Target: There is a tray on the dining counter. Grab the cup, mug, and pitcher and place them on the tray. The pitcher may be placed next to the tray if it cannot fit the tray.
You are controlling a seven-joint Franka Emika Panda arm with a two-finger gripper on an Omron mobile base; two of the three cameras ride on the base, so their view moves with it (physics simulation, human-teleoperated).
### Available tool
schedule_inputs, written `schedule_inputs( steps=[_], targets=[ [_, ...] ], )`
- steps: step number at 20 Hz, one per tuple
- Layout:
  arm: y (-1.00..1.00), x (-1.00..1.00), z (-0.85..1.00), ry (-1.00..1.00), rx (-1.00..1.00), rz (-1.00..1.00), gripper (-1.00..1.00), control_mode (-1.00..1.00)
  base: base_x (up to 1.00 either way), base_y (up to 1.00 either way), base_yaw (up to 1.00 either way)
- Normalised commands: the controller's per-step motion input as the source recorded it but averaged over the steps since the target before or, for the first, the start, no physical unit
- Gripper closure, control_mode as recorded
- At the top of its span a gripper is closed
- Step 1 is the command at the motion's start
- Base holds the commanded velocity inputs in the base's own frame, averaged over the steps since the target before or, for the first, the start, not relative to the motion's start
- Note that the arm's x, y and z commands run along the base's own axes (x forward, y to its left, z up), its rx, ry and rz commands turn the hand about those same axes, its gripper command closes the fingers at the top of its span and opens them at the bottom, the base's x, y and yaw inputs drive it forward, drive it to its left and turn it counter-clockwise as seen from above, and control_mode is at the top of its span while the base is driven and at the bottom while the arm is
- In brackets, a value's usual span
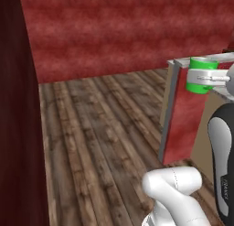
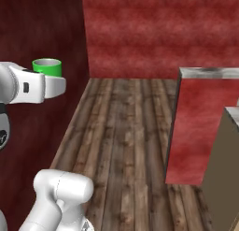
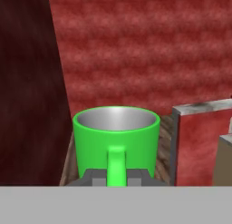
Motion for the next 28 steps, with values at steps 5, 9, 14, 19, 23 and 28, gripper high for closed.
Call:
schedule_inputs(
  steps=[5,9,14,19,23,28],
  targets=[
    [0.0,0.0,0.0,0.0,0.0,0.0,1.0,1.0,1.0,0.57,-0.03],
    [0.0,0.0,0.0,0.0,0.0,0.0,1.0,1.0,1.0,0.39,-0.07],
    [0.0,0.0,0.0,0.0,0.0,0.0,1.0,1.0,1.0,0.25,-0.12],
    [0.0,0.0,0.0,0.0,0.0,0.0,1.0,1.0,1.0,0.32,-0.13],
    [0.0,0.0,0.0,0.0,0.0,0.0,1.0,1.0,1.0,0.39,-0.15],
    [0.0,0.0,0.0,0.0,0.0,0.0,1.0,1.0,1.0,0.4,-0.24]
  ],
)
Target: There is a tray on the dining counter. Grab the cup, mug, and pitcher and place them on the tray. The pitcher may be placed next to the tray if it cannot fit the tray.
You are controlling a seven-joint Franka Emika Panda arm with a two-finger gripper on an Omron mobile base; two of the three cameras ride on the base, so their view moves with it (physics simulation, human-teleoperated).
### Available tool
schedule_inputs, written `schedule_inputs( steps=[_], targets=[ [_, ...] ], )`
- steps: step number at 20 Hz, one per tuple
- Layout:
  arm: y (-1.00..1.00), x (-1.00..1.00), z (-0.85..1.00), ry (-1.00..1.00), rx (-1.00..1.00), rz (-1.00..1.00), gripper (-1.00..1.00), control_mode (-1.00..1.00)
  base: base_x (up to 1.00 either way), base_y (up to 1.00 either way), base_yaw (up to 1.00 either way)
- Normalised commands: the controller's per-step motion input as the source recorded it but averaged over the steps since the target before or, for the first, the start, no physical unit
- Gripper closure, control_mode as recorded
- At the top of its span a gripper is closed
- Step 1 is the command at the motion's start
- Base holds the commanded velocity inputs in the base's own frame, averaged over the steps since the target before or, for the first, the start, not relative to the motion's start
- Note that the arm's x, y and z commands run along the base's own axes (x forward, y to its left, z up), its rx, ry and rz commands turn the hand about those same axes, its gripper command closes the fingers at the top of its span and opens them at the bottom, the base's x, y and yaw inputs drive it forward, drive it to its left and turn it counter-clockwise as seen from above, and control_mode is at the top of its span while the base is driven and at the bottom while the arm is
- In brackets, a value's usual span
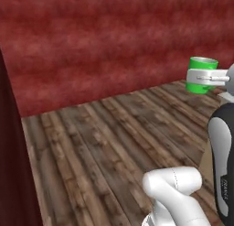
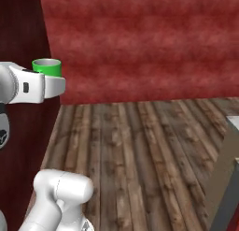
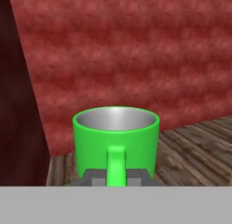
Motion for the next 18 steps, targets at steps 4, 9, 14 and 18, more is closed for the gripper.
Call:
schedule_inputs(
  steps=[4,9,14,18],
  targets=[
    [0.0,0.0,0.0,0.0,0.0,0.0,1.0,1.0,1.0,0.41,-0.37],
    [0.0,0.0,0.0,0.0,0.0,0.0,1.0,1.0,0.97,0.42,-0.45],
    [0.0,0.0,0.0,0.0,0.0,0.0,1.0,1.0,0.74,0.47,-0.6],
    [0.0,0.0,0.0,0.0,0.0,0.0,1.0,1.0,0.53,0.48,-0.69]
  ],
)
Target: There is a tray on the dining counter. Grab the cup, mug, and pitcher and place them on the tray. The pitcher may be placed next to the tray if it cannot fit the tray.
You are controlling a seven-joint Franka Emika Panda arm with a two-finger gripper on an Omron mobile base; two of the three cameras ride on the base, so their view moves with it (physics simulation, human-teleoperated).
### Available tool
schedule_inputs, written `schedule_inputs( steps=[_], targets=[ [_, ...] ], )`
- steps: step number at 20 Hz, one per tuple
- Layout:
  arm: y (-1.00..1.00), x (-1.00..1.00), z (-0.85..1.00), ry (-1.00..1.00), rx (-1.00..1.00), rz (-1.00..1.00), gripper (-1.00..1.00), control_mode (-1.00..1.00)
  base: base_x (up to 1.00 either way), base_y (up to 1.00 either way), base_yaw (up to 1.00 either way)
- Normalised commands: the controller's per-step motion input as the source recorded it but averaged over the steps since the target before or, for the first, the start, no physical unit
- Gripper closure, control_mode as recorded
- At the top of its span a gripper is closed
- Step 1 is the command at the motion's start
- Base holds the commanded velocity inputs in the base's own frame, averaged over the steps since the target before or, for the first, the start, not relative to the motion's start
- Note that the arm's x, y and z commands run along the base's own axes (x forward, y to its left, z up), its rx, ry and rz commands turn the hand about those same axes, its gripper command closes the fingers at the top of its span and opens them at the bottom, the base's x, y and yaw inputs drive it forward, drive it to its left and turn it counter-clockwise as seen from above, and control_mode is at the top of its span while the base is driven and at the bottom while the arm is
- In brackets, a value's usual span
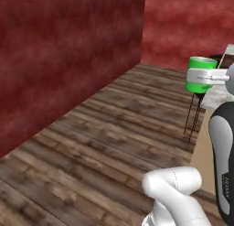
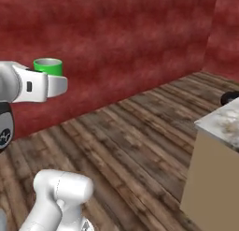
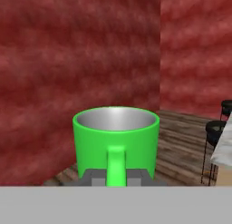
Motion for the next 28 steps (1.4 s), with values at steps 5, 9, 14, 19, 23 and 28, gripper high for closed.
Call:
schedule_inputs(
  steps=[5,9,14,19,23,28],
  targets=[
    [0.0,0.0,0.0,0.0,0.0,0.0,1.0,1.0,0.53,0.55,-0.8],
    [0.0,0.0,0.0,0.0,0.0,0.0,1.0,1.0,0.55,0.62,-0.82],
    [0.0,0.0,0.0,0.0,0.0,0.0,1.0,1.0,0.64,0.74,-0.81],
    [0.0,0.0,0.0,0.0,0.0,0.0,1.0,1.0,0.71,0.92,-0.71],
    [0.0,0.0,0.0,0.0,0.0,0.0,1.0,1.0,0.77,1.0,-0.56],
    [0.0,0.0,0.0,0.0,0.0,0.0,1.0,1.0,0.74,1.0,-0.36]
  ],
)
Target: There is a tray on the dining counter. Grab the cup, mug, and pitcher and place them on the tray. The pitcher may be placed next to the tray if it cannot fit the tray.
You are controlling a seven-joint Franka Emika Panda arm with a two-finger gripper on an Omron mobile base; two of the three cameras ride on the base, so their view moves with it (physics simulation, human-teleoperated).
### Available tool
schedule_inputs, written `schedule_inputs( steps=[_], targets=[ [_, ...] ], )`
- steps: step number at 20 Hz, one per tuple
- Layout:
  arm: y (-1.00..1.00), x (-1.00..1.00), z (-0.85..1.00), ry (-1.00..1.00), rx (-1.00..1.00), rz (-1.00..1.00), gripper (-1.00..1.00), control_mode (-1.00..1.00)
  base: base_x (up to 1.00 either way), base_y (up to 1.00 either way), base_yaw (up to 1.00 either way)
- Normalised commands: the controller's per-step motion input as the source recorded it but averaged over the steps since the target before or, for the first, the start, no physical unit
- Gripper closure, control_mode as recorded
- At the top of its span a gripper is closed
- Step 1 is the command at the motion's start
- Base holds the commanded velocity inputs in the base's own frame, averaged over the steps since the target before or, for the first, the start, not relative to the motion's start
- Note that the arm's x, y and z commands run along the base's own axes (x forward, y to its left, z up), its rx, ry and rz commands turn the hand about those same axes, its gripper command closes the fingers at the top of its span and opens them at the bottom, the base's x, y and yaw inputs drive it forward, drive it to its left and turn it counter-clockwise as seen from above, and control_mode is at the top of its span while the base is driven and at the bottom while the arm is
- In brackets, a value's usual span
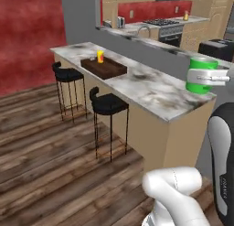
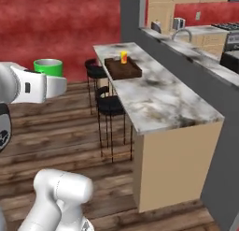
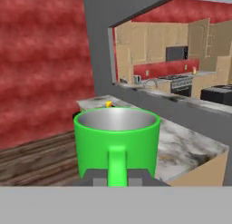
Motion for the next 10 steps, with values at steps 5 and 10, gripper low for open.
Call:
schedule_inputs(
  steps=[5,10],
  targets=[
    [0.0,0.0,0.0,0.0,0.0,0.0,1.0,1.0,0.35,1.0,-0.32],
    [0.0,0.0,0.0,0.0,0.0,0.0,1.0,1.0,0.07,1.0,-0.42]
  ],
)
